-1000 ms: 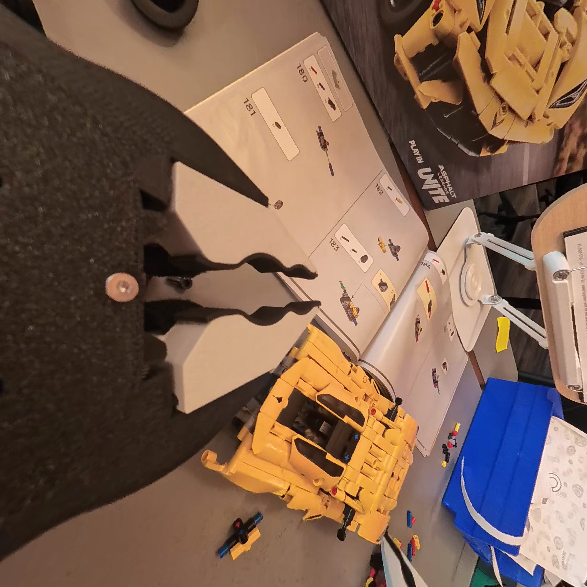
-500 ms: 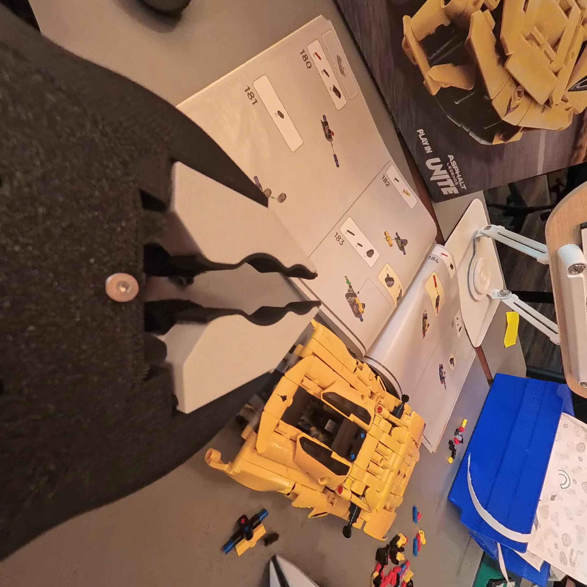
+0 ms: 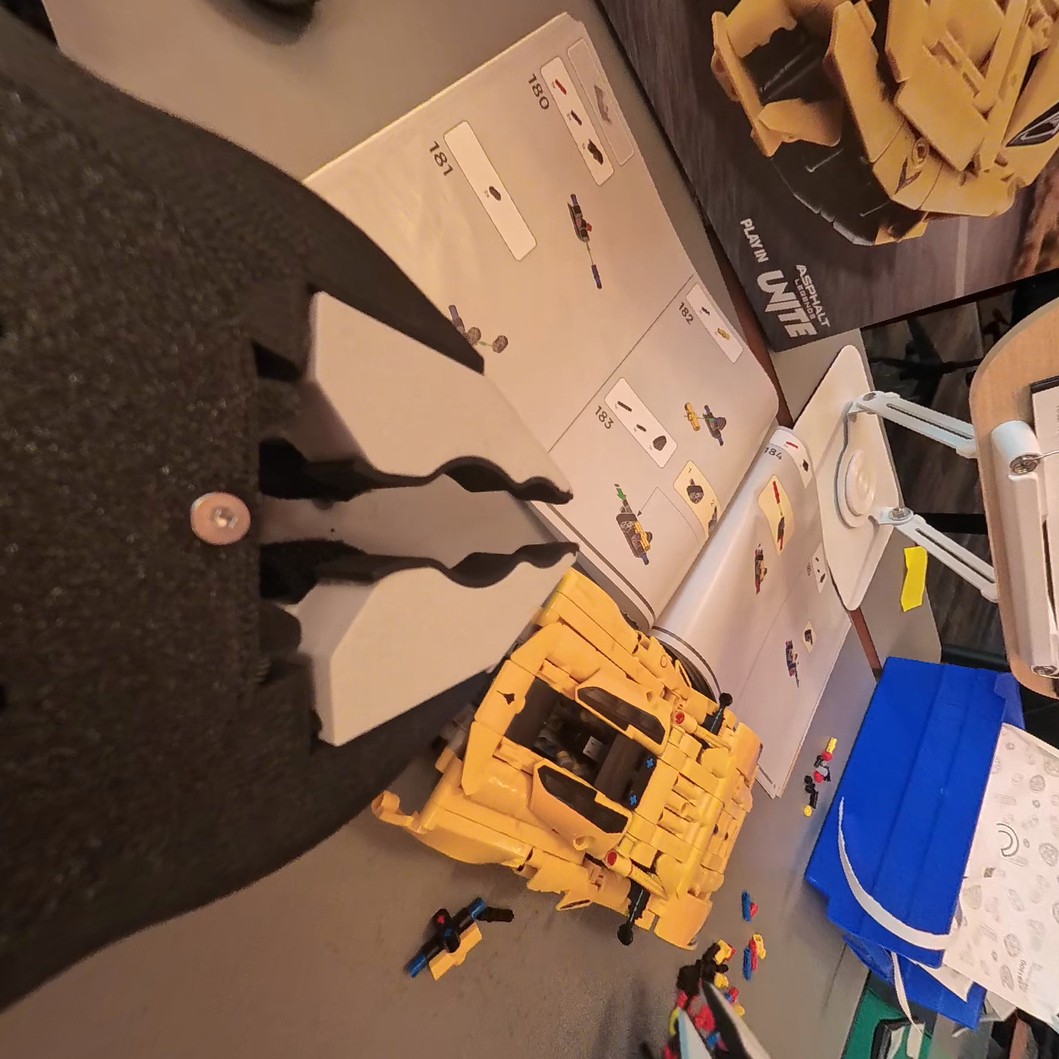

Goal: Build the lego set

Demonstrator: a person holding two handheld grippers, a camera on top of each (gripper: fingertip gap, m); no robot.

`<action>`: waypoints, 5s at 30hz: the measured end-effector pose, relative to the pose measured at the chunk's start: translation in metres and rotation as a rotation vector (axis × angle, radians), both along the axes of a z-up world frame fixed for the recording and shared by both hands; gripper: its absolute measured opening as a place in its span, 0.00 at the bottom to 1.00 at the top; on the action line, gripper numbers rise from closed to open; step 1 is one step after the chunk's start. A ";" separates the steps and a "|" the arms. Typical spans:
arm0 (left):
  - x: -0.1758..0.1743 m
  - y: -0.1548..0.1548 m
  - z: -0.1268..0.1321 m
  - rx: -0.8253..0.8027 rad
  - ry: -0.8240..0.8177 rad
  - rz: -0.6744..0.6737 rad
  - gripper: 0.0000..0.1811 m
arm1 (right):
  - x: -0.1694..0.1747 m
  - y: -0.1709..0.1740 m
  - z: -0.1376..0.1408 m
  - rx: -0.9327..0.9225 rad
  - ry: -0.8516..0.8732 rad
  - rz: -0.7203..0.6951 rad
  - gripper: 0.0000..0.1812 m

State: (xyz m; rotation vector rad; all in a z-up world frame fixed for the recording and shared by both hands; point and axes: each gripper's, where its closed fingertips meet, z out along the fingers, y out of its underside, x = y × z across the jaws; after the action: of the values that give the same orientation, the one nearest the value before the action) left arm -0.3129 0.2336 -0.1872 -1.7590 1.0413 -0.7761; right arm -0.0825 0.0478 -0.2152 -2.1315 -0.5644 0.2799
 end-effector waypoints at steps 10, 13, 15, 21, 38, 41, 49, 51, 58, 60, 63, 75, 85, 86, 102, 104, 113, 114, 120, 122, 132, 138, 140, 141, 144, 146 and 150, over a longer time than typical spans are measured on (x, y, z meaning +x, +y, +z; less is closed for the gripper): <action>0.004 -0.006 -0.001 -0.009 0.001 -0.025 0.07 | -0.137 0.006 -0.036 -0.086 -0.025 0.361 0.17; 0.004 -0.007 0.000 0.001 0.007 -0.031 0.07 | -0.140 0.008 -0.040 -0.090 -0.048 0.374 0.16; 0.005 -0.008 -0.001 0.004 0.011 -0.034 0.07 | -0.137 0.008 -0.041 -0.082 -0.085 0.372 0.06; 0.006 -0.009 -0.001 0.020 0.020 -0.035 0.07 | -0.124 -0.016 -0.041 -0.155 -0.087 0.355 0.02; 0.008 -0.011 -0.006 0.009 0.028 -0.048 0.07 | 0.088 -0.009 -0.021 -0.094 -0.194 -0.237 0.11; 0.008 -0.011 -0.006 0.015 0.032 -0.049 0.07 | 0.087 -0.001 -0.025 -0.099 -0.190 -0.236 0.10; 0.009 -0.013 -0.004 0.013 0.024 -0.056 0.07 | 0.101 -0.010 -0.039 -0.197 -0.145 -0.281 0.11; 0.009 -0.012 -0.004 0.011 0.023 -0.055 0.07 | 0.101 -0.010 -0.039 -0.201 -0.146 -0.277 0.11; 0.009 -0.012 -0.005 0.006 0.022 -0.055 0.07 | 0.104 -0.011 -0.040 -0.185 -0.306 -0.269 0.03; 0.009 -0.012 -0.005 0.007 0.023 -0.056 0.07 | 0.104 -0.010 -0.040 -0.182 -0.339 -0.265 0.02; 0.009 -0.012 -0.004 0.008 0.023 -0.056 0.07 | 0.103 -0.009 -0.038 -0.171 -0.375 -0.255 0.02; 0.008 -0.012 -0.003 0.010 0.022 -0.054 0.07 | -0.101 -0.027 -0.026 -0.077 -0.126 0.430 0.02; 0.000 -0.001 -0.001 0.074 0.063 -0.010 0.07 | -0.099 -0.025 -0.041 -0.140 -0.110 0.403 0.02; -0.005 0.005 0.003 0.101 0.070 0.010 0.07 | -0.098 -0.025 -0.040 -0.132 -0.110 0.400 0.03; -0.190 -0.009 0.043 0.033 0.215 0.184 0.07 | -0.071 0.007 -0.002 0.156 -0.101 0.219 0.02; -0.209 -0.020 0.025 -0.025 0.251 0.199 0.07 | -0.071 0.008 -0.004 0.168 -0.128 0.206 0.01; -0.221 -0.051 -0.001 0.005 0.147 0.193 0.06 | -0.068 0.008 -0.006 0.111 -0.091 0.175 0.00; -0.219 -0.051 -0.005 -0.036 0.146 0.207 0.06 | -0.067 0.008 -0.007 0.106 -0.090 0.172 0.00; -0.215 -0.038 -0.014 -0.178 0.163 0.294 0.07 | -0.066 0.008 -0.007 0.113 -0.095 0.172 0.00; -0.214 -0.034 -0.010 -0.182 0.140 0.313 0.07 | -0.065 0.007 -0.010 0.104 -0.105 0.174 0.00; -0.221 -0.032 -0.001 -0.215 0.064 0.354 0.09 | -0.065 0.007 -0.005 0.125 -0.095 0.174 0.00; -0.242 -0.032 0.006 -0.209 0.088 0.420 0.10 | -0.062 0.008 -0.004 0.124 -0.091 0.158 0.00; -0.255 -0.028 0.003 -0.207 0.125 0.487 0.09 | -0.060 0.009 -0.004 0.121 -0.087 0.149 0.00; -0.262 -0.027 0.001 -0.213 0.143 0.520 0.09 | -0.059 0.008 -0.004 0.120 -0.084 0.148 0.00; -0.275 -0.023 -0.001 -0.232 0.154 0.588 0.09 | -0.059 0.008 -0.003 0.126 -0.081 0.148 0.00; -0.279 -0.023 -0.001 -0.235 0.159 0.603 0.09 | -0.060 0.008 -0.002 0.127 -0.078 0.150 0.00; -0.278 -0.025 -0.001 -0.226 0.175 0.601 0.09 | -0.060 0.009 -0.005 0.117 -0.082 0.151 0.00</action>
State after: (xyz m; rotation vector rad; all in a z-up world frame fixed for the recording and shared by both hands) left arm -0.5910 0.2091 -0.1879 -2.2088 0.4868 -0.3723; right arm -0.1427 0.0565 -0.2199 -1.9978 -0.7736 0.2379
